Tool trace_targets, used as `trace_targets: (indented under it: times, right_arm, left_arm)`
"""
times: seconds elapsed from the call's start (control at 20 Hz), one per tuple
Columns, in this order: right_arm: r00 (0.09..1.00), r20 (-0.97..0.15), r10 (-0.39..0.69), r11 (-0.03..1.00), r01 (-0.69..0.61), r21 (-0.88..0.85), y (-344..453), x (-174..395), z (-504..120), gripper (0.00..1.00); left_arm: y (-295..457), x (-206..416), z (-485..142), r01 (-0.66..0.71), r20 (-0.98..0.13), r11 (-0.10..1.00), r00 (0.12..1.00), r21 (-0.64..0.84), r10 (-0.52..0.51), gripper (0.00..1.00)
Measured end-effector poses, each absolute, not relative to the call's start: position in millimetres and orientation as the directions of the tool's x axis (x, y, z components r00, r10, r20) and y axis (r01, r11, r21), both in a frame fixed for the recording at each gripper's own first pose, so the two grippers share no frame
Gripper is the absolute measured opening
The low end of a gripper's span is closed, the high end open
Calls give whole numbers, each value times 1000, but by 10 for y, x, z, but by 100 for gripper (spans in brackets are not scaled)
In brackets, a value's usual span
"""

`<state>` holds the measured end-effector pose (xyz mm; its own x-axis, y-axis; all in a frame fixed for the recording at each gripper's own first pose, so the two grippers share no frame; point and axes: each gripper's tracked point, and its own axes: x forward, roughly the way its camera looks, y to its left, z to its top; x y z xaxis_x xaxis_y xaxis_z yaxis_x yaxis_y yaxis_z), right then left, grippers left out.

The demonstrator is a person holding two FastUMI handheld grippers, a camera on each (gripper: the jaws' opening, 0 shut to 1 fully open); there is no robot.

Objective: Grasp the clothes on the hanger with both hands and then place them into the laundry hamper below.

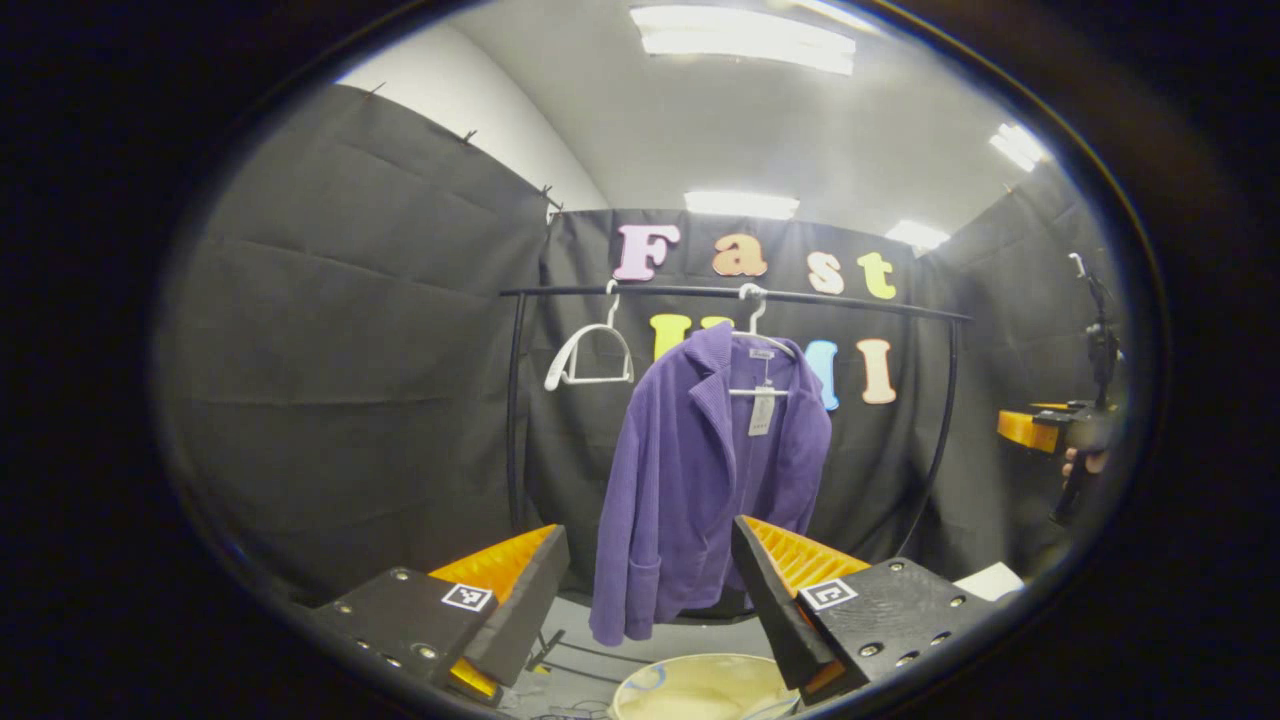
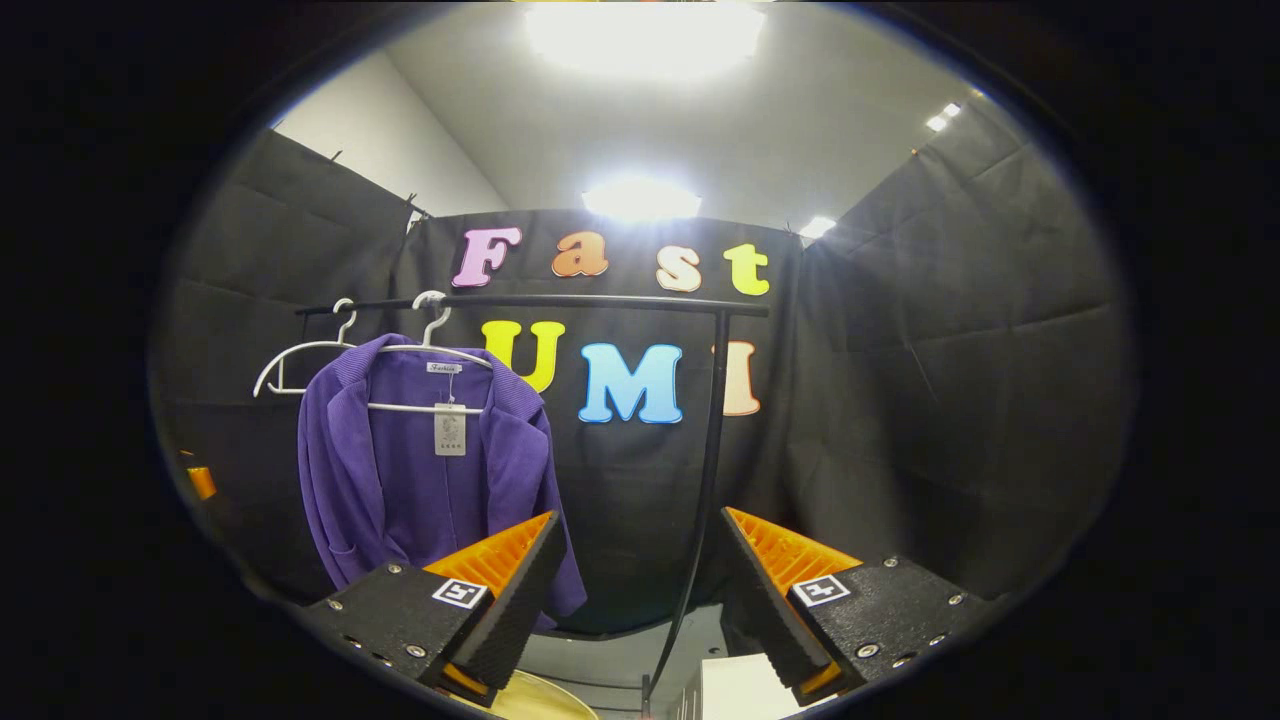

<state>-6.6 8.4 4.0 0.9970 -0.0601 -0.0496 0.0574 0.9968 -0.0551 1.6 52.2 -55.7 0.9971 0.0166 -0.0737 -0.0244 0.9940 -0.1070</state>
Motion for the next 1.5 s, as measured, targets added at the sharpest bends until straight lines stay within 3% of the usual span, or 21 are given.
trace_targets:
  times: [0.25, 0.3, 0.45, 0.5, 0.55, 0.65, 0.7, 0.9, 0.95, 1.0, 1.05, 1.1, 1.15, 1.25, 1.3, 1.45, 1.5]
  right_arm:
    - [997, -42, -68, 995, 64, -76, 120, -6, 214, 95]
    - [998, -37, -55, 995, 52, -81, 160, 36, 263, 95]
    - [999, -40, 1, 997, -3, -72, 335, 220, 305, 95]
    - [999, -45, 26, 998, -29, -57, 426, 308, 309, 95]
    - [997, -50, 56, 997, -58, -42, 520, 395, 299, 94]
    - [992, -62, 114, 993, -115, -20, 708, 607, 272, 94]
    - [987, -63, 145, 989, -147, -13, 808, 723, 270, 95]
    - [960, -74, 272, 962, -271, 26, 1215, 1232, 229, 95]
    - [950, -80, 301, 954, -298, 43, 1314, 1377, 203, 95]
    - [944, -80, 321, 947, -317, 53, 1383, 1515, 203, 95]
    - [939, -79, 335, 942, -331, 55, 1429, 1659, 196, 95]
    - [933, -79, 352, 936, -348, 57, 1482, 1784, 192, 95]
    - [926, -78, 369, 929, -365, 62, 1538, 1910, 172, 95]
    - [913, -96, 396, 918, -390, 70, 1659, 2145, 86, 95]
    - [909, -106, 403, 915, -397, 72, 1689, 2256, 34, 95]
    - [900, -133, 414, 910, -408, 73, 1800, 2553, -139, 95]
    - [895, -143, 422, 907, -415, 77, 1838, 2622, -188, 95]
  left_arm:
    - [526, 158, -521, -30, -80, 991, 997, -128, 20, 99]
    - [516, 190, -527, -38, -82, 992, 996, -121, 28, 90]
    - [380, 347, -583, -43, -105, 989, 994, -138, 29, 89]
    - [337, 417, -606, -50, -120, 988, 992, -147, 33, 99]
    - [313, 491, -598, -62, -131, 986, 991, -154, 41, 99]
    - [259, 691, -528, -87, -144, 982, 988, -168, 62, 99]
    - [218, 790, -459, -95, -141, 980, 988, -172, 71, 94]
    - [123, 1257, -136, -143, -103, 979, 986, -145, 129, 95]
    - [85, 1389, -66, -155, -93, 978, 985, -140, 143, 99]
    - [35, 1524, -9, -165, -81, 976, 985, -141, 154, 94]
    - [-2, 1665, 28, -175, -79, 974, 983, -145, 165, 99]
    - [-30, 1745, 30, -186, -79, 971, 981, -150, 175, 94]
    - [-55, 1888, 43, -199, -78, 968, 979, -152, 189, 99]
    - [-90, 2105, 36, -228, -82, 961, 973, -156, 217, 99]
    - [-112, 2206, 6, -237, -88, 958, 970, -162, 225, 94]
    - [-156, 2480, -68, -264, -107, 948, 963, -178, 248, 99]
    - [-166, 2551, -100, -273, -114, 944, 960, -185, 256, 94]
